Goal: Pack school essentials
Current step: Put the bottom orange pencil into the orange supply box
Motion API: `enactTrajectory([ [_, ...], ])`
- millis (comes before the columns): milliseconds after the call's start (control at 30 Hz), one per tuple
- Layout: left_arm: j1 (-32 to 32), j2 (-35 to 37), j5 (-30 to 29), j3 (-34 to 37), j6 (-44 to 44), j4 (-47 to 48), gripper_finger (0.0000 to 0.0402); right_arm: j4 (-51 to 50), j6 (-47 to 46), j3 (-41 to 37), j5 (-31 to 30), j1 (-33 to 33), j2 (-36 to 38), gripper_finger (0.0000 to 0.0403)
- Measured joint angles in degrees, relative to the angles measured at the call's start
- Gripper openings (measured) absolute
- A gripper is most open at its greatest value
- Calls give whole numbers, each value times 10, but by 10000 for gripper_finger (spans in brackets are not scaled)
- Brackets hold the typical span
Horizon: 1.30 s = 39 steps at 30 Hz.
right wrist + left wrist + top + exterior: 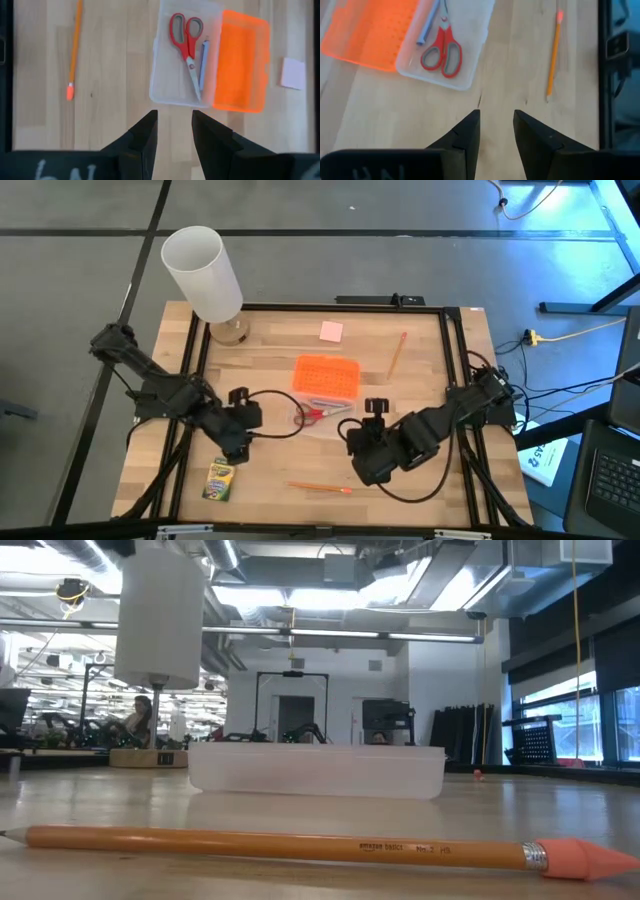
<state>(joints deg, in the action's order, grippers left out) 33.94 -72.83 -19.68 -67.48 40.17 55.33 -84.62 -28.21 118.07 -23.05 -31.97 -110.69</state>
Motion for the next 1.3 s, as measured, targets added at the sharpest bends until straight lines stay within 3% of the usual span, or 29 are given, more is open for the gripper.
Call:
enactTrajectory([
  [133, 16, 15, -10, 0, 18, 0, 110, 33, -28, -40, 27, 4, 0, 123],
  [400, 41, 15, -11, 0, 33, 0, 110, 219, 35, -120, 214, 19, 0, 123],
  [500, 54, 15, -12, 0, 34, -1, 110, 291, 49, -151, 249, 19, 0, 123],
  [900, 75, 15, -24, 0, 30, -4, 110, 453, 42, -301, 251, 11, 0, 123],
  [1300, 75, 15, -39, 0, -4, -5, 110, 593, -79, -407, 230, -23, 0, 123],
])
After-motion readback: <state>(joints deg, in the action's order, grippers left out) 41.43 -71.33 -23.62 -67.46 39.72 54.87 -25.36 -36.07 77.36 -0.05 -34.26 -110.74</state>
